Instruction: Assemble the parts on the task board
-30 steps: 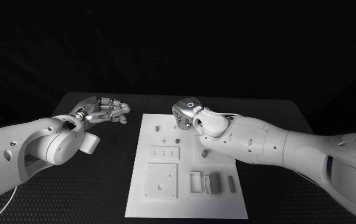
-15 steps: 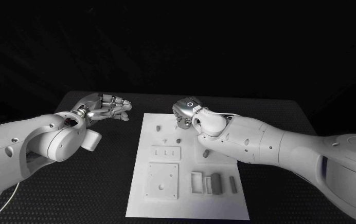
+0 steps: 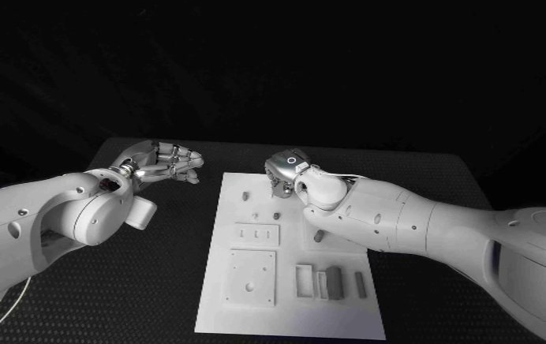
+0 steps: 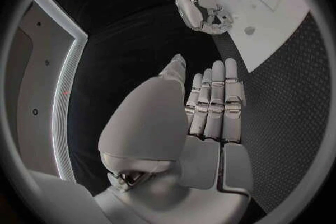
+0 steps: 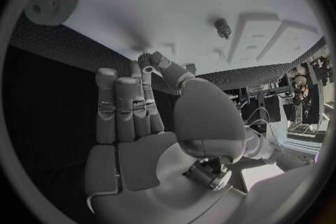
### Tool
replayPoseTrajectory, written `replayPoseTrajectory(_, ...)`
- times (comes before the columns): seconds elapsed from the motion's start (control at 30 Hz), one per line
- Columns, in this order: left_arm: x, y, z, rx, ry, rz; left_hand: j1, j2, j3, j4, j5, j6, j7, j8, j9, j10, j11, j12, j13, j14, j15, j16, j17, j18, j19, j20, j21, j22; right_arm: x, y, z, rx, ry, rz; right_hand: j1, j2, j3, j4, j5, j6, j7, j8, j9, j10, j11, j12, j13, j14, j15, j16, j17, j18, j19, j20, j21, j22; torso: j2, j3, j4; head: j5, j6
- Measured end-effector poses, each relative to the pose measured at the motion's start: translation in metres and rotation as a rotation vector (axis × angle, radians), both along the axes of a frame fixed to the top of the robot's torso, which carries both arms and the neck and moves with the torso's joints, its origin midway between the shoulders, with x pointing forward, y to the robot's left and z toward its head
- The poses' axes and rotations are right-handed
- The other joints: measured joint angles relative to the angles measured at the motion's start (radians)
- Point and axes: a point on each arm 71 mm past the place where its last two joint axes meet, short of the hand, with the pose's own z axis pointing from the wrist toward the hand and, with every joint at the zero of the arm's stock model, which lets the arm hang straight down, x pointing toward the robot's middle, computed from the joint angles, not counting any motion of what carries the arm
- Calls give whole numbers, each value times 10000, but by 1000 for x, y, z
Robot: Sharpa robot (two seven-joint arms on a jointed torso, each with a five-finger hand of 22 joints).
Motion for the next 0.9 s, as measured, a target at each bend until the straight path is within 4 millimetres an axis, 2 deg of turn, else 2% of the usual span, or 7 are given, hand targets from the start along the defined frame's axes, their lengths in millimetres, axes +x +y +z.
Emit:
replayPoseTrajectory(0.57, 0, 0, 1, 6, -12, -14, 0, 1, 0, 0, 0, 0, 0, 0, 1, 0, 0, 0, 1, 0, 0, 0, 19, -58, 0, 0, 1, 0, 3, 1, -1, -1, 41, 52, 0, 0, 48, -10, 32, 23, 43, -55, 14, 3, -2, -44, 64, -26, 7, 0, -42, -1, -5, 1, 0, 0, 12, -12, -12, 53, -10)
replayPoseTrajectory(0.67, 0, 0, 1, 11, -8, -11, 0, 1, 0, 0, 0, 0, 0, 0, 1, 0, 0, 0, 1, 0, 0, 0, 19, -60, 0, 0, 1, 0, 3, 0, -1, 44, 80, 74, 40, -41, 76, 18, 32, -152, 143, -209, 37, -4, 4, -211, 420, -107, 76, -1, -100, 0, -72, 2, 0, 0, 12, -12, -12, 59, -13)
replayPoseTrajectory(0.73, 0, 0, 1, 16, -2, -2, 0, 1, 0, 0, 0, 0, 0, 0, 1, 0, 0, 0, -1, 0, 0, 0, 18, -61, 0, 0, 1, 0, 4, 0, -1, 83, 121, 91, 64, -65, 105, 47, 32, -376, 187, -356, 18, -173, 97, -342, 496, -175, 115, -1, -145, -43, -163, 14, 0, 0, 14, -15, -12, 60, -16)
replayPoseTrajectory(0.9, 0, 1, 1, 39, 7, 32, 0, 1, 0, 0, 0, 0, 0, 0, -1, -3, 3, -38, -8, 0, 0, -39, 29, -64, 0, 0, 1, 5, 4, -1, -2, 132, 210, 130, 80, -157, 130, 71, 52, -800, 434, -678, -161, -654, 296, -585, 368, -146, 306, -1, -230, -59, -254, 1, 0, 0, 14, -24, -9, 62, -37)
